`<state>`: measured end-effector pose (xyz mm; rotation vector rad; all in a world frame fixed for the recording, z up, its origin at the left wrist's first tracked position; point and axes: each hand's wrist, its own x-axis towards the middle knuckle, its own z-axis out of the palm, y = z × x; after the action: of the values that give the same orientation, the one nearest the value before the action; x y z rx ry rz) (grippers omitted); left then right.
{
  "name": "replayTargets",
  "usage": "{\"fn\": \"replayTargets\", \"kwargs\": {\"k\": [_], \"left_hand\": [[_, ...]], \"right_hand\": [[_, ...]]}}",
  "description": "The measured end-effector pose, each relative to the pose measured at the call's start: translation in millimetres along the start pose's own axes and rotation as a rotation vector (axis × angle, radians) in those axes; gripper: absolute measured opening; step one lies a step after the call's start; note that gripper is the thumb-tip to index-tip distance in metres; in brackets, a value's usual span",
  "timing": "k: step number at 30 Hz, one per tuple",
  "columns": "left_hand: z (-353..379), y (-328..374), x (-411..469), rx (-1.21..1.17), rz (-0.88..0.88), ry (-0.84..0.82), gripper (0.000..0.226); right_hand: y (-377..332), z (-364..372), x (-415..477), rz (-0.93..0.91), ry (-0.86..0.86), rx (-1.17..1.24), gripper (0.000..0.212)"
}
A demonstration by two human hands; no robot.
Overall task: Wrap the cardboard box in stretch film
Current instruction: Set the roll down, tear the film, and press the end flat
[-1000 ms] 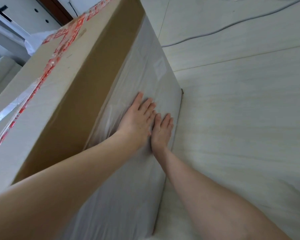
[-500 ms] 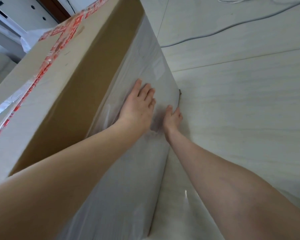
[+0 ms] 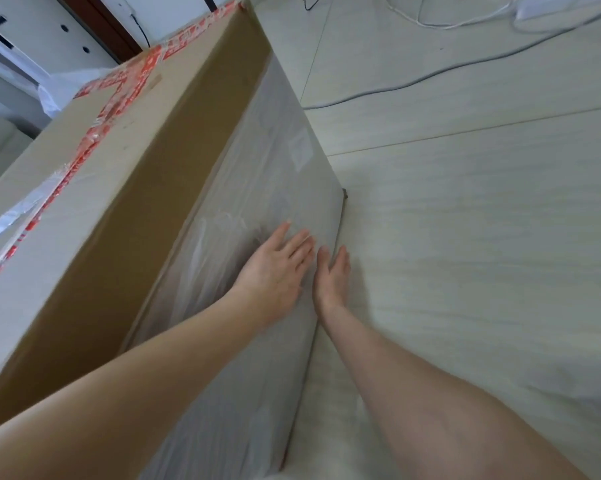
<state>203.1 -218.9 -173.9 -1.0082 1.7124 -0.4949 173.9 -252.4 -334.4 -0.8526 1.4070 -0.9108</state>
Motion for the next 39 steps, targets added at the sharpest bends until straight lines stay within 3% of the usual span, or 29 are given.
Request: {"fn": "replayTargets", "kwargs": {"k": [5, 11, 20, 28, 33, 39], "left_hand": [[11.9, -2.8, 7.0, 0.105, -0.012, -0.057, 0.066], [14.3, -6.6, 8.6, 0.178, -0.017, -0.119, 0.067], [14.0, -10.7, 7.1, 0.152, 0.006, -0.144, 0.068], [-1.8, -25.1, 3.8, 0.112, -0.036, -0.155, 0.063], [-18.9, -50.2, -6.0, 0.065, -0.155, -0.006, 0.064], [-13.0, -52.0, -23.4, 0.086, -0.152, -0.006, 0.065]], "right_hand": [[4.2, 11.5, 2.2, 0.014, -0.093, -0.032, 0.066], [-8.7, 38.4, 15.4, -0.024, -0.086, -0.012, 0.061], [-7.9, 51.3, 16.8, 0.015, 0.002, -0.042, 0.059], [-31.1, 22.6, 33.6, 0.064, -0.085, -0.093, 0.06], [-49.8, 11.3, 16.0, -0.024, 0.082, -0.019, 0.06], [-43.6, 25.8, -27.6, -0.13, -0.011, 0.098, 0.061]]}}
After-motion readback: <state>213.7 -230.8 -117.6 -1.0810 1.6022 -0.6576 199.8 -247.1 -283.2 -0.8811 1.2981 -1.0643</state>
